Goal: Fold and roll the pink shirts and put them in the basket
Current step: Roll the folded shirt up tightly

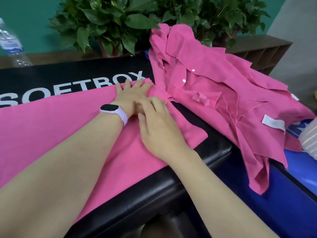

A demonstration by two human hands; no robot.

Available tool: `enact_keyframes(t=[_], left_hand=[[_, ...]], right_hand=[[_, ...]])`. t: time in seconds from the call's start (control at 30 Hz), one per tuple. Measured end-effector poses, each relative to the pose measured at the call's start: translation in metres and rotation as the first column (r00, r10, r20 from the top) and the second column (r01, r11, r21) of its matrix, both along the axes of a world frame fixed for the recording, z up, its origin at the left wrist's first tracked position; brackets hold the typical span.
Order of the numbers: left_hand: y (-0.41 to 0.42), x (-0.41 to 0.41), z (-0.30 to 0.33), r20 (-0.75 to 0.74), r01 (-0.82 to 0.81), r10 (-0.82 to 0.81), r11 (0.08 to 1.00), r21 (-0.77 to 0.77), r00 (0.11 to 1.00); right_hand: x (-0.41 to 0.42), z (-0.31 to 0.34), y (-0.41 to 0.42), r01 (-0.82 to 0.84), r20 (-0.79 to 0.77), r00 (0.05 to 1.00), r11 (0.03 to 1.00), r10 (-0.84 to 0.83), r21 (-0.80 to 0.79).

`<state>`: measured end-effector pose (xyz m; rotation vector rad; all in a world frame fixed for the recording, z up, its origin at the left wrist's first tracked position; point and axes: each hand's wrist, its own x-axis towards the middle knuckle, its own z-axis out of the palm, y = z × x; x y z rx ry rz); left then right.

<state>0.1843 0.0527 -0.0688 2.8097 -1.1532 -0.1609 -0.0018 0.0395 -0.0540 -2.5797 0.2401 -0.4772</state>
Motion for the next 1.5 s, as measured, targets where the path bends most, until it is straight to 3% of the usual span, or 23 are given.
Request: enact_keyframes(t=[0.07,0.23,0.47,0.6,0.7,0.8,0.93,1.1,1.3,1.5], left_hand=[[0.001,0.000,-0.002,0.017,0.008,-0.008,1.000,0.015,1.000],[0.004,-0.005,0.001,0.022,-0.014,0.014,1.000,0.013,1.000],[0.005,-0.016,0.007,0.092,-0.025,0.023,0.999,0.027,0.996],[0.027,-0.071,0.034,0.343,-0.042,0.059,0.998,-0.056,0.938],[0.059,-0.125,0.029,0.220,0.014,0.002,0.998,-0.068,0.975],[0.124,-0.164,0.017,0.109,-0.035,0.053,0.987,-0.154,0.993],[0.202,-0.190,0.008,0.015,-0.171,0.175,0.975,-0.142,0.985],[0.253,-0.224,0.004,0.072,-0.227,0.234,0.970,-0.091,0.970],[0.331,-0.239,-0.003,0.167,-0.302,0.311,0.950,-0.074,0.936],[0.344,-0.245,-0.011,0.221,-0.314,0.324,0.946,-0.081,0.920]], right_hand=[[-0.008,-0.008,-0.014,0.019,-0.098,0.995,1.000,-0.018,0.005],[-0.033,-0.019,-0.058,0.012,-0.380,0.920,0.975,-0.098,-0.221],[-0.040,-0.022,-0.060,0.040,-0.371,0.918,0.965,-0.137,-0.258],[-0.044,-0.015,-0.058,0.033,-0.370,0.919,0.963,-0.134,-0.268],[-0.047,-0.013,-0.056,0.044,-0.318,0.937,0.953,-0.143,-0.299],[-0.050,-0.008,-0.050,0.020,-0.322,0.933,0.917,-0.160,-0.398],[-0.057,0.006,-0.027,0.002,-0.371,0.908,0.889,-0.193,-0.458],[-0.068,-0.005,0.054,-0.170,-0.359,0.932,0.934,0.049,-0.313],[-0.097,-0.015,0.042,-0.160,-0.294,0.955,0.918,0.049,-0.364],[-0.114,-0.016,0.012,-0.174,-0.293,0.954,0.921,0.070,-0.348]])
